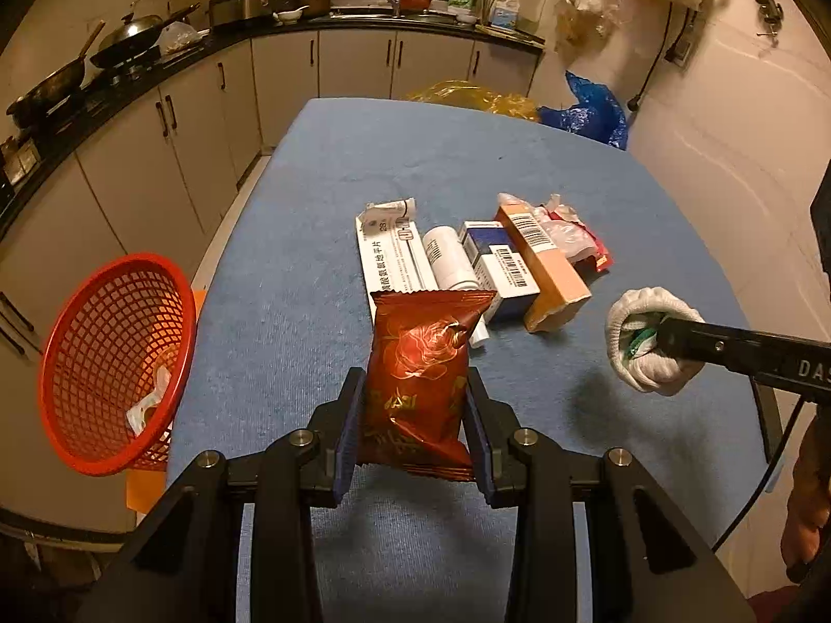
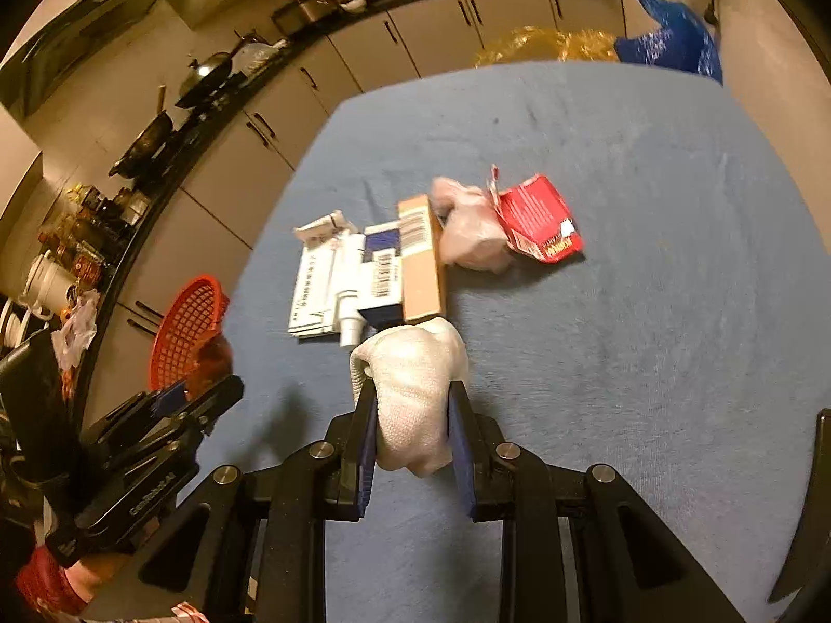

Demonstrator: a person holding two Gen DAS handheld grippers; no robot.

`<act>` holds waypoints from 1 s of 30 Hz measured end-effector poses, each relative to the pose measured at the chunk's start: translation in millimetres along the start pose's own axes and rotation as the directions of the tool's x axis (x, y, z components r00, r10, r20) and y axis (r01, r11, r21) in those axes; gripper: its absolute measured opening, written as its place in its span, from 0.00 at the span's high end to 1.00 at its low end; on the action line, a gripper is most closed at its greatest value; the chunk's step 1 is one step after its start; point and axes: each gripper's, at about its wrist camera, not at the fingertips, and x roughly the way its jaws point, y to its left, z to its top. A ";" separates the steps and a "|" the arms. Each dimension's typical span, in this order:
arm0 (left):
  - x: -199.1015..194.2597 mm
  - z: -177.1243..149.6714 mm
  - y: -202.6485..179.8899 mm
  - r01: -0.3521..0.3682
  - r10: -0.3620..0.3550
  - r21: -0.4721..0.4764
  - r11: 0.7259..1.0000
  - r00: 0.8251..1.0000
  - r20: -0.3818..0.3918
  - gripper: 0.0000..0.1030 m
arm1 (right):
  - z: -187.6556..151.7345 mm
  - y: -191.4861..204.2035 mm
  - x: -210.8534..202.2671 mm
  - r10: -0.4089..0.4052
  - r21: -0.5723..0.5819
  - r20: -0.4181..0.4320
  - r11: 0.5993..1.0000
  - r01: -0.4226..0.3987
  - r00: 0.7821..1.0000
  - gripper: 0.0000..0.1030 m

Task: Collect trash
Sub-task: 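Carry the red packet and white cloth over the red wastebasket and release both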

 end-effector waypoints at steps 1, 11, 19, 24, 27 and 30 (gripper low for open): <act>-2.0 0.3 0.2 0.002 -0.002 0.004 1.000 1.000 0.005 0.66 | -1.1 1.7 -1.4 0.000 0.004 0.004 1.000 0.000 1.000 0.74; -18.3 0.0 13.5 0.002 -0.002 0.010 1.000 0.999 0.045 0.66 | -7.3 19.9 -8.3 -0.007 -0.008 0.019 1.000 0.008 1.000 0.74; -30.7 -2.1 30.2 -0.013 0.013 -0.002 1.000 0.998 0.067 0.66 | -7.9 43.4 -5.9 0.003 -0.040 0.018 0.999 -0.002 1.000 0.74; -38.6 -5.5 44.3 -0.020 0.021 -0.023 1.000 0.997 0.081 0.66 | -9.7 62.4 -1.5 0.010 -0.065 0.010 0.998 -0.009 1.000 0.74; -41.5 -8.3 53.0 -0.024 0.027 -0.039 0.999 0.996 0.087 0.66 | -10.5 73.3 1.9 0.012 -0.083 0.003 0.996 -0.012 1.000 0.74; -44.1 -10.5 62.3 -0.027 0.032 -0.057 0.998 0.995 0.090 0.66 | -11.2 83.0 5.1 0.015 -0.097 -0.002 0.995 -0.015 1.000 0.74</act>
